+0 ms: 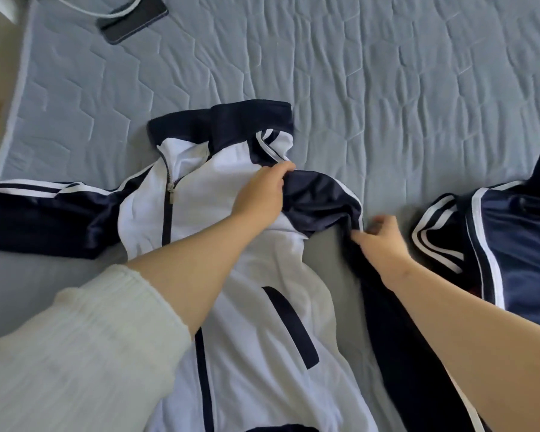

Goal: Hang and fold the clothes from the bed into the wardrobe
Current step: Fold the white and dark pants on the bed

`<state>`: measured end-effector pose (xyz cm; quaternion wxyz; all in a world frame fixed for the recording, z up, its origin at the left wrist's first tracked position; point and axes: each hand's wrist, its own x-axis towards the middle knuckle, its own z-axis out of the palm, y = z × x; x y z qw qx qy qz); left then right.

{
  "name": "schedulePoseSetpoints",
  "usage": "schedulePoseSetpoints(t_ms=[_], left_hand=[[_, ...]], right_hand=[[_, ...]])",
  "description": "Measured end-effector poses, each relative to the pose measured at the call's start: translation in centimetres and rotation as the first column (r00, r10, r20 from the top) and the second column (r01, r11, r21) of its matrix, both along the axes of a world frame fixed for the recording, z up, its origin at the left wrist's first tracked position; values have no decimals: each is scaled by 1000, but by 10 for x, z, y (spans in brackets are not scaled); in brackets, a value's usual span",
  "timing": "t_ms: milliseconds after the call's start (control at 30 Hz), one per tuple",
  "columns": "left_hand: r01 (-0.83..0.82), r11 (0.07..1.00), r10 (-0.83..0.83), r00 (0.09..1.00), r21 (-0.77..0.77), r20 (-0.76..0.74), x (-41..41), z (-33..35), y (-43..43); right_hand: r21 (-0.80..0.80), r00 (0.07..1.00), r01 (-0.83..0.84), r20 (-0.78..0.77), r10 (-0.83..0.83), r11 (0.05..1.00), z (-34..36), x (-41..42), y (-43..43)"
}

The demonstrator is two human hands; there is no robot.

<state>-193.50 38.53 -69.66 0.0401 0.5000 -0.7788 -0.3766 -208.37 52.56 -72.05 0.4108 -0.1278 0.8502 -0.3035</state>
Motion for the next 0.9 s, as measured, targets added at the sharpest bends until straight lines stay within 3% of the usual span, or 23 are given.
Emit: schedulePoseSetpoints(t_ms=[100, 167, 233, 300, 367, 433, 533, 667, 800, 900], left_hand=[[47, 986, -68, 988, 157, 136, -15, -9, 2], [97, 983, -137, 953, 157, 271, -19, -17, 2], [93, 986, -134, 937, 139, 323, -23, -22, 2], [-111, 988, 89, 978, 107, 187, -28, -21, -1], [-361, 920, 367, 930, 150, -14, -34, -15, -11], [-446, 888, 457, 882, 111, -115, -40, -5, -23], [-455, 886, 464, 867, 91, -183, -48, 5, -34], [-360, 918, 384, 910, 164, -155, -61, 3, -30], [-257, 938, 288, 951, 232, -109, -71, -8, -10], [-288, 929, 308, 950, 232, -57, -74, -14, -1]], right_hand=[[35, 986, -162, 47, 161, 986, -12, 2, 9], [75, 969, -240, -44, 243, 968, -16, -1, 16], [78, 973, -215, -71, 221, 973, -17, -6, 27], [99, 992, -124, -26, 127, 987, -19, -7, 48], [190, 998, -58, -8, 61, 980, -22, -6, 76], [209, 999, -30, -15, 33, 978, -22, -8, 95], [107, 988, 147, -69, -140, 983, -17, -29, 92], [27, 924, 317, -235, -302, 948, -1, -74, 78], [8, 943, 252, -225, -244, 968, 18, -105, 78], [57, 984, 104, -154, -94, 993, 29, -101, 69]])
